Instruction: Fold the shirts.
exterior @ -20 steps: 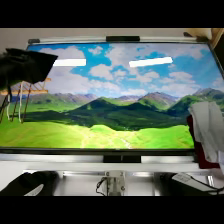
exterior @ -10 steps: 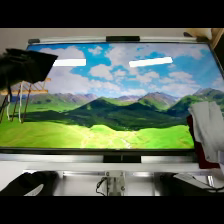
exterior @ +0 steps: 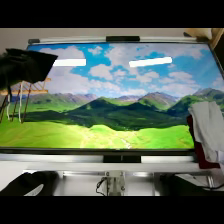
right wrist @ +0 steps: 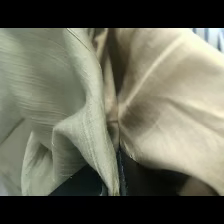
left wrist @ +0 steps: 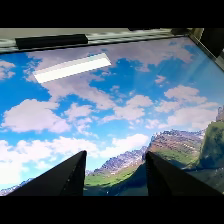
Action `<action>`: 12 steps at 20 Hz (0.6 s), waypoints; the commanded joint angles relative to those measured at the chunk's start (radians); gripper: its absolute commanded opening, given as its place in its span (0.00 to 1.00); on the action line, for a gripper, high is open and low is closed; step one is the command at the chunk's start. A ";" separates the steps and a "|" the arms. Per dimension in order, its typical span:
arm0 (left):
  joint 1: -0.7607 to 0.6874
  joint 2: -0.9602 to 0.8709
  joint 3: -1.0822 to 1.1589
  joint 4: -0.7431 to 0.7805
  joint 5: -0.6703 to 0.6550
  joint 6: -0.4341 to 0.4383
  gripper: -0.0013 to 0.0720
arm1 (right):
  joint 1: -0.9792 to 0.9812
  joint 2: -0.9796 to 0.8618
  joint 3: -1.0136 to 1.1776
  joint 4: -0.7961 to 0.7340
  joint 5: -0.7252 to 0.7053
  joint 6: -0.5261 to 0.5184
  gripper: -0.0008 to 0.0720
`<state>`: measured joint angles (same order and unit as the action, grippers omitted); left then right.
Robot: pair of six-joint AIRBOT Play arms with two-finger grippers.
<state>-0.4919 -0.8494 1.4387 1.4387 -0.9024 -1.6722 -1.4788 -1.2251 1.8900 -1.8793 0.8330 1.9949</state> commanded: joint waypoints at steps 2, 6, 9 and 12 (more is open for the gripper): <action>-0.001 -0.001 0.000 0.000 0.000 0.002 0.65 | -0.037 0.006 -0.001 0.107 0.085 -0.090 0.11; -0.001 -0.001 0.000 0.000 0.001 0.002 0.65 | -0.034 0.010 -0.001 0.175 0.054 -0.143 0.66; -0.001 -0.001 0.000 0.000 0.000 0.002 0.65 | -0.034 0.031 -0.001 0.208 0.090 -0.149 0.66; -0.001 -0.001 0.000 0.000 0.000 0.003 0.65 | -0.034 0.061 -0.001 0.279 0.174 -0.173 0.67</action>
<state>-0.4923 -0.8494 1.4387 1.4387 -0.9020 -1.6707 -1.5120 -1.1881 1.8885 -1.6730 0.9447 1.8534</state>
